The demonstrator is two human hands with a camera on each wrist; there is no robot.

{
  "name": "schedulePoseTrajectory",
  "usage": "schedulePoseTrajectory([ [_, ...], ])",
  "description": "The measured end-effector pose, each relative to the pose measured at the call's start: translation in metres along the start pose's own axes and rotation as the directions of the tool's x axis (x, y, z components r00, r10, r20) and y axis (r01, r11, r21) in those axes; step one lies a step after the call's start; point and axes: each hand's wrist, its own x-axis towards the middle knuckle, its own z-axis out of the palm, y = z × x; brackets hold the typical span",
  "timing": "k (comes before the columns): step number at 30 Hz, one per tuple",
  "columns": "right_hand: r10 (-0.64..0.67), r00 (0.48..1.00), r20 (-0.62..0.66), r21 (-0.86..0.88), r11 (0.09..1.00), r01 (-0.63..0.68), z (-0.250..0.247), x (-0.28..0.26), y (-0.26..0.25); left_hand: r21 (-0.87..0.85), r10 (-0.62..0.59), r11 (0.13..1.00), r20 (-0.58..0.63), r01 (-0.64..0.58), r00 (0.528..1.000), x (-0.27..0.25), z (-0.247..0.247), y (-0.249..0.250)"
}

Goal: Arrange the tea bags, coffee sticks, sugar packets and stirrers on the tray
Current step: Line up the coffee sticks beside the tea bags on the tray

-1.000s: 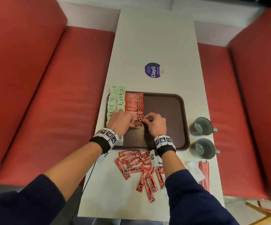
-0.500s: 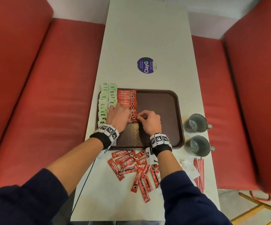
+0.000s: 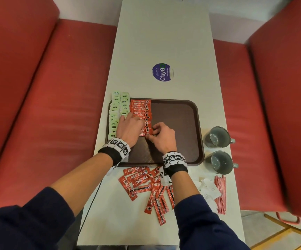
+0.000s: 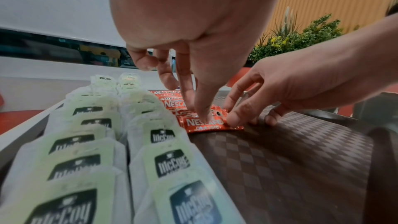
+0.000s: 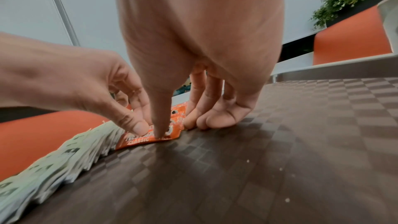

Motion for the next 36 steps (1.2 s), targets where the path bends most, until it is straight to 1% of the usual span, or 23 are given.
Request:
schedulePoseTrajectory([
  [3, 0.011, 1.0, -0.025, -0.069, 0.997, -0.013, 0.001, -0.004, -0.005, 0.018, 0.005, 1.0, 0.02, -0.006, 1.0, -0.002, -0.003, -0.001],
  [6, 0.025, 0.998, -0.061, -0.092, 0.995, -0.03, 0.003, -0.007, -0.008, 0.033, 0.014, 0.999, 0.03, -0.015, 0.999, -0.002, -0.006, -0.003],
  [12, 0.037, 0.997, -0.074, -0.112, 0.993, -0.045, 0.004, -0.012, -0.015, 0.037, 0.035, 0.999, 0.003, -0.035, 0.999, -0.003, -0.004, -0.003],
  [14, 0.033, 0.997, -0.07, -0.112, 0.993, -0.04, -0.001, -0.017, -0.019, 0.008, 0.042, 0.999, -0.018, -0.042, 0.999, -0.007, -0.005, -0.003],
  [16, 0.014, 0.996, -0.083, -0.091, 0.996, -0.021, -0.012, -0.025, -0.024, -0.062, 0.037, 0.997, -0.07, -0.041, 0.997, -0.016, -0.009, -0.003],
  [17, 0.002, 0.995, -0.098, -0.066, 0.998, -0.008, -0.02, -0.031, -0.027, -0.134, 0.027, 0.99, -0.104, -0.041, 0.994, -0.024, -0.012, -0.002],
  [18, -0.012, 0.993, -0.115, -0.033, 0.999, 0.008, -0.029, -0.038, -0.029, -0.226, 0.02, 0.973, -0.134, -0.05, 0.991, -0.033, -0.016, -0.001],
  [20, -0.046, 0.989, -0.138, 0.028, 0.998, 0.051, -0.049, -0.062, -0.034, -0.402, 0.02, 0.912, -0.162, -0.084, 0.987, -0.064, -0.024, 0.002],
  [22, -0.082, 0.986, -0.145, 0.051, 0.995, 0.09, -0.066, -0.089, -0.034, -0.507, 0.043, 0.855, -0.134, -0.106, 0.99, -0.098, -0.026, 0.006],
  [24, -0.103, 0.987, -0.123, 0.028, 0.994, 0.107, -0.073, -0.123, -0.027, -0.549, 0.064, 0.83, -0.075, -0.095, 0.995, -0.139, -0.02, 0.009],
  [26, -0.109, 0.99, -0.086, -0.059, 0.993, 0.105, -0.068, -0.154, -0.012, -0.548, 0.058, 0.835, -0.012, -0.055, 0.998, -0.173, -0.001, 0.012],
  [29, -0.036, 0.999, -0.02, -0.266, 0.964, 0.029, -0.047, -0.196, 0.016, -0.469, 0.026, 0.883, 0.072, 0.011, 0.997, -0.209, 0.03, 0.009],
  [30, 0.001, 1.0, -0.005, -0.311, 0.95, -0.003, -0.039, -0.208, 0.024, -0.437, 0.037, 0.899, 0.092, 0.006, 0.995, -0.217, 0.04, 0.006],
  [33, 0.098, 0.994, 0.047, -0.403, 0.912, -0.071, -0.012, -0.237, 0.048, -0.333, 0.119, 0.941, 0.134, -0.069, 0.984, -0.235, 0.064, -0.002],
  [35, 0.128, 0.988, 0.09, -0.423, 0.903, -0.079, 0.006, -0.247, 0.057, -0.286, 0.124, 0.955, 0.125, -0.084, 0.984, -0.241, 0.074, -0.002],
  [36, 0.119, 0.988, 0.099, -0.425, 0.903, -0.066, 0.015, -0.25, 0.06, -0.274, 0.119, 0.958, 0.114, -0.083, 0.986, -0.243, 0.077, 0.001],
])
